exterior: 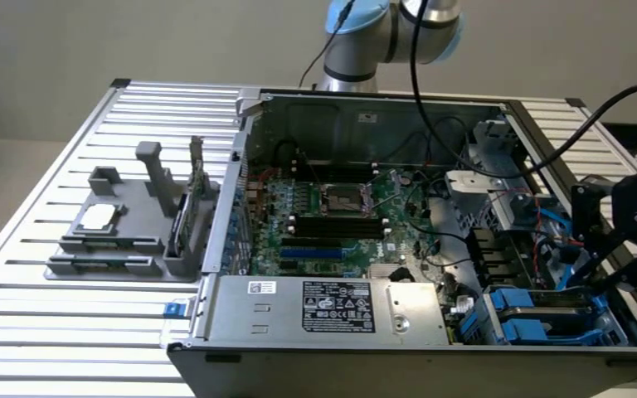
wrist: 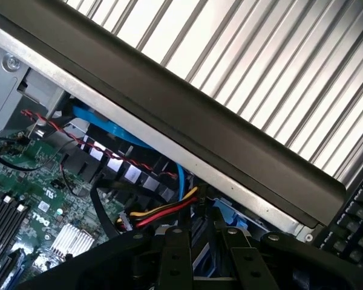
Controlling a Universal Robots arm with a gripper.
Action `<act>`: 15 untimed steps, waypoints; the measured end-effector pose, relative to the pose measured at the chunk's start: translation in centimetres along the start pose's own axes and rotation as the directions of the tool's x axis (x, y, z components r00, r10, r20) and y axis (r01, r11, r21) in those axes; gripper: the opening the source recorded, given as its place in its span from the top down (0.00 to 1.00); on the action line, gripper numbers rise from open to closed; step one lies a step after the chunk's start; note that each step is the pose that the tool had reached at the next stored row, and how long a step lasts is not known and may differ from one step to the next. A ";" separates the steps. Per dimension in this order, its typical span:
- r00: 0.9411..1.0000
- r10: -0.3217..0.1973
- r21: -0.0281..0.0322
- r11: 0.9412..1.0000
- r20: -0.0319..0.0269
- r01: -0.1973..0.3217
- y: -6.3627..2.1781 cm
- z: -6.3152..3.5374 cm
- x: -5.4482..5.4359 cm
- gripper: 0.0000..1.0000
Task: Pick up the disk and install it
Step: 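Insert the first disk wire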
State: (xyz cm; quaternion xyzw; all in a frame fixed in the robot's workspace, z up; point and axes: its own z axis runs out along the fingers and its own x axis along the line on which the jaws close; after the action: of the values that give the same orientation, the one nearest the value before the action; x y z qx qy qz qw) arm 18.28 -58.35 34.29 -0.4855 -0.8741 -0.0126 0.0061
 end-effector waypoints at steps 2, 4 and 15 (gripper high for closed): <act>1.000 0.002 0.000 1.000 -0.003 -0.002 0.12 0.04 -0.1 0.74; 1.000 0.004 0.000 1.000 -0.004 -0.004 0.25 0.08 -0.2 0.74; 0.999 0.028 0.009 1.000 -0.018 -0.028 0.36 0.35 -0.2 0.74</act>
State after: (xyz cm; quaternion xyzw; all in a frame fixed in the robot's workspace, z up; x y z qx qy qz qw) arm 18.72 -58.35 33.94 -0.4974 -0.8673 -0.0132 0.0163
